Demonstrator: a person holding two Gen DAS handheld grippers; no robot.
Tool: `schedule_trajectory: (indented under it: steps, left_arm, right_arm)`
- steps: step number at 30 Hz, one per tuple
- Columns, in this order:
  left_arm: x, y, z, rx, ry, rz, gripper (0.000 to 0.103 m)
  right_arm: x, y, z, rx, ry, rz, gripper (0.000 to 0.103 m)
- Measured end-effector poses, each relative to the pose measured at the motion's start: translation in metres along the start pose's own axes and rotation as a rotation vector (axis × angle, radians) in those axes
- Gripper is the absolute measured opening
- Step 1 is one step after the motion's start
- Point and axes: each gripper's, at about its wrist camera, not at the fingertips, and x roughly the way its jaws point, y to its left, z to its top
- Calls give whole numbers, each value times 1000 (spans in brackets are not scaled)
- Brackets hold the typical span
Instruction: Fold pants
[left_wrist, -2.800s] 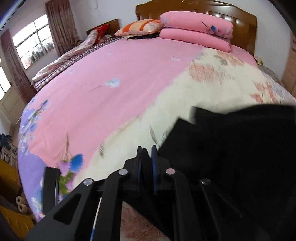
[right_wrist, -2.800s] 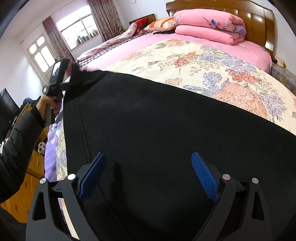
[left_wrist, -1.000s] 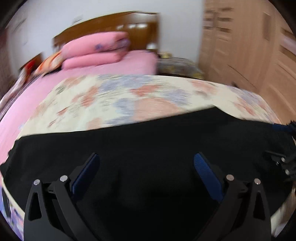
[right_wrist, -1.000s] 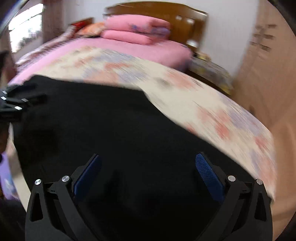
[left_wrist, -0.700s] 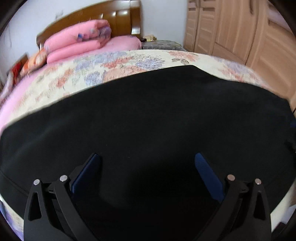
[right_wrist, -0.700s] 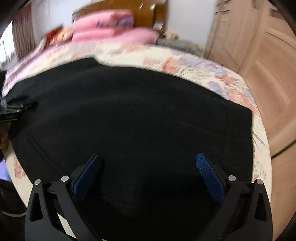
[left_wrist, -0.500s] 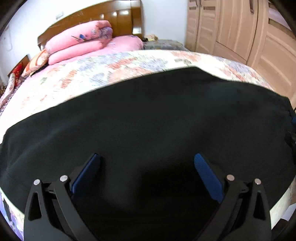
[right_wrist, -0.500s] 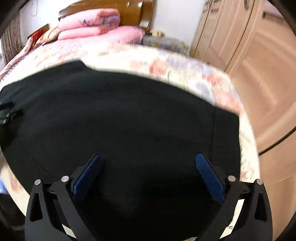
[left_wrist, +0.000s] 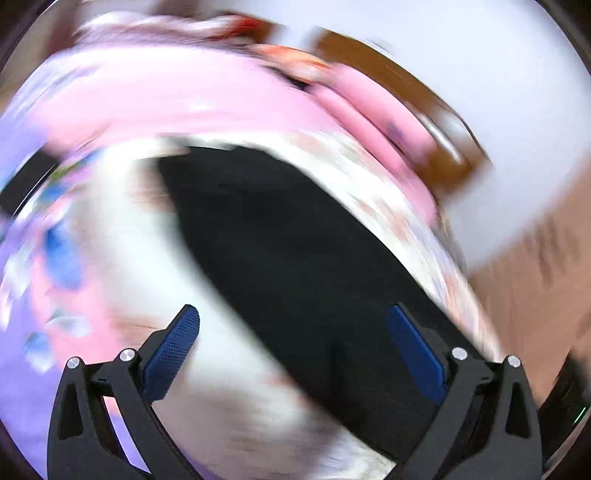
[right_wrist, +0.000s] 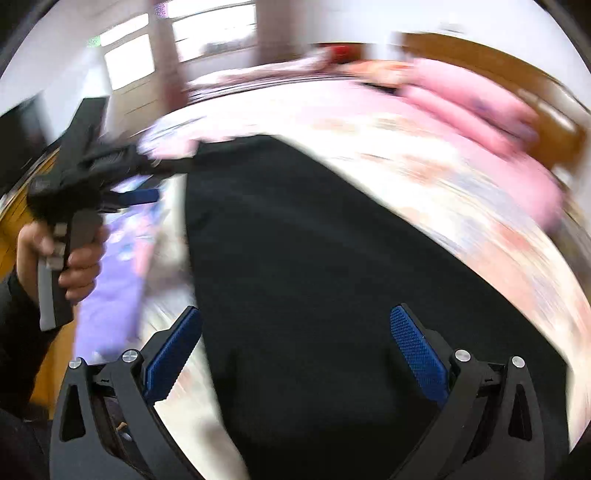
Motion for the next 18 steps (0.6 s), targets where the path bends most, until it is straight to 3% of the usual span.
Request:
schedule_trajectory:
  steps: [2, 4, 6, 9, 14, 18]
  left_arm:
    - [-13, 43, 11, -133, -19, 48, 101]
    - [-23, 66, 14, -183, -32, 74, 101]
    - [-32, 81, 13, -181, -37, 97, 101]
    - [-31, 87, 7, -146, -8, 120, 101]
    - [-15, 90, -3, -160, 50, 40, 101]
    - [5, 77, 2, -141, 125, -81, 101]
  right_arm:
    - [31, 28, 27, -109, 19, 47, 97]
    - [59, 46, 43, -201, 27, 101, 83]
    - [83, 61, 58, -254, 64, 130, 77]
    - [108, 73, 72, -307, 88, 117, 77]
    - [120, 82, 69, -443, 104, 27, 74]
    - [114, 90, 68, -472, 66, -16, 41]
